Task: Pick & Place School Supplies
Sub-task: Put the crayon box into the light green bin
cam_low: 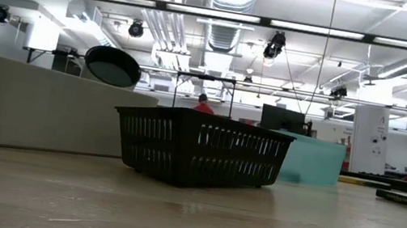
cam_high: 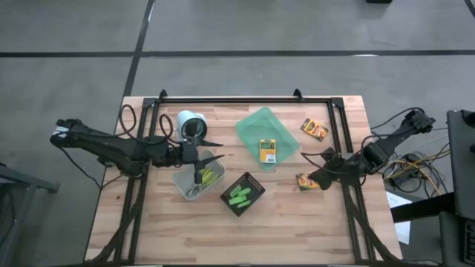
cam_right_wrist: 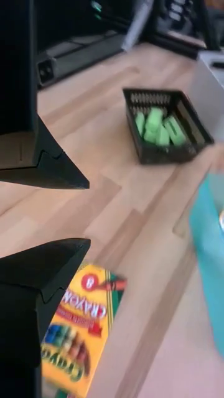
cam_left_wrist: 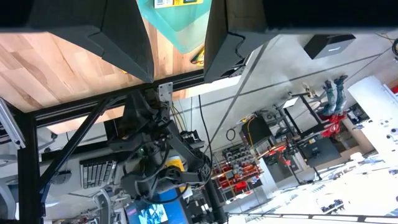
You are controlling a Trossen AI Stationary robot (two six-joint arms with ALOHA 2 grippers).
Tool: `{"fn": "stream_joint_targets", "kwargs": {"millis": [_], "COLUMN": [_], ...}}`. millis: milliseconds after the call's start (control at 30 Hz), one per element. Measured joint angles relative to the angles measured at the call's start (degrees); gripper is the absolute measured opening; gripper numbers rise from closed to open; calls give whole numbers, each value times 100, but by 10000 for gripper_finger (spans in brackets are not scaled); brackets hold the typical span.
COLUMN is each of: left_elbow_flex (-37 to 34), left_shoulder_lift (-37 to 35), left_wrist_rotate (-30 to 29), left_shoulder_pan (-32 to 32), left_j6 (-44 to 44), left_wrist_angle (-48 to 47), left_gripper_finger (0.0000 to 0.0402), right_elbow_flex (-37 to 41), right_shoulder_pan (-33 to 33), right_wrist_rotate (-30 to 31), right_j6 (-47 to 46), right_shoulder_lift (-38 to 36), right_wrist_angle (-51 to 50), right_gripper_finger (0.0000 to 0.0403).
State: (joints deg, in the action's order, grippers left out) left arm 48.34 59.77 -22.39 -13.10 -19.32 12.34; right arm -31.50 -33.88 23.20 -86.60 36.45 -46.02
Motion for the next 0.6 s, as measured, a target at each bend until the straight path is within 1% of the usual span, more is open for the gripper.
{"fn": "stream_joint_targets", "kwargs": {"millis": [200,267,367,600], "left_elbow_flex": [0,0,1,0], "left_shoulder_lift": [0,0,0,0], "left_wrist_rotate": [0,0,1,1], "left_shoulder_pan": [0,2,1,1], "left_j6": [-1,-1,0,-1], "left_wrist_angle": [-1,0,-1,-2], "left_gripper_finger": [147,147,147,147], "right_elbow_flex": [-1,-1,-1,-1], "right_shoulder_pan": [1,2,3,3], "right_wrist_rotate": [121,121,180,188], "right_j6": [-933,-959,-762,-753], "right_shoulder_lift": [15,14,14,7], "right_wrist_angle": [-928,-1075,-1048,-1045], "right_gripper_finger": [134,134,134,134]}}
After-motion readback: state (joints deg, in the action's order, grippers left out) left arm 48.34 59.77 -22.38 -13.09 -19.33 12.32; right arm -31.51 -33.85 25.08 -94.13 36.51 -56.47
